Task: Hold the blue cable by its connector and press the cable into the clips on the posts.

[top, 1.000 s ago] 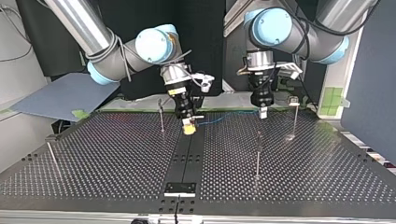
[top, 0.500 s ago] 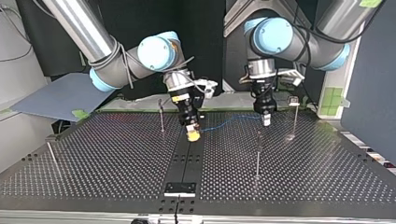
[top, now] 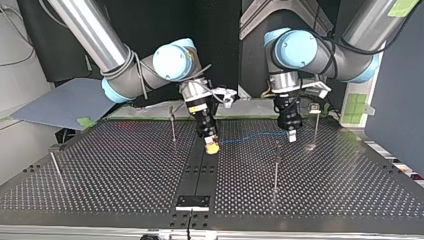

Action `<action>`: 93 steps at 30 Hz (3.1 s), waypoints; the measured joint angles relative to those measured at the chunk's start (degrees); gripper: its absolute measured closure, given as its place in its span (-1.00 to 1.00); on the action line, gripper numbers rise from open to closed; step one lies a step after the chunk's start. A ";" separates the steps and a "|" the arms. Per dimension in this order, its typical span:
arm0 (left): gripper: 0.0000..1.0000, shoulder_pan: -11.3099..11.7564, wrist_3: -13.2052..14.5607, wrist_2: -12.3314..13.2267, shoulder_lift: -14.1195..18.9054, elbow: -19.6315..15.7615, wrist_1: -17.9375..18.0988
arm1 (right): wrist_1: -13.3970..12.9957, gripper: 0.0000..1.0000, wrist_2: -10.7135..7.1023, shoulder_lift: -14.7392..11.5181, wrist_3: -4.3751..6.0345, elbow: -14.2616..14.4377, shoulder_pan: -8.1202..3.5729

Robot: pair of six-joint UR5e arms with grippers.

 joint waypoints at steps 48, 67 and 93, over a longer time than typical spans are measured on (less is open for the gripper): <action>1.00 5.82 -2.23 7.74 -5.81 6.08 1.24 | 0.75 1.00 -1.47 4.29 0.54 -5.54 -2.00; 1.00 9.41 -3.99 13.87 -7.33 9.68 -0.33 | 0.96 1.00 -2.26 7.57 0.31 -10.57 -2.66; 1.00 10.18 -3.36 13.61 -10.41 12.71 -4.17 | 1.19 1.00 6.76 8.76 -0.60 -13.41 -4.32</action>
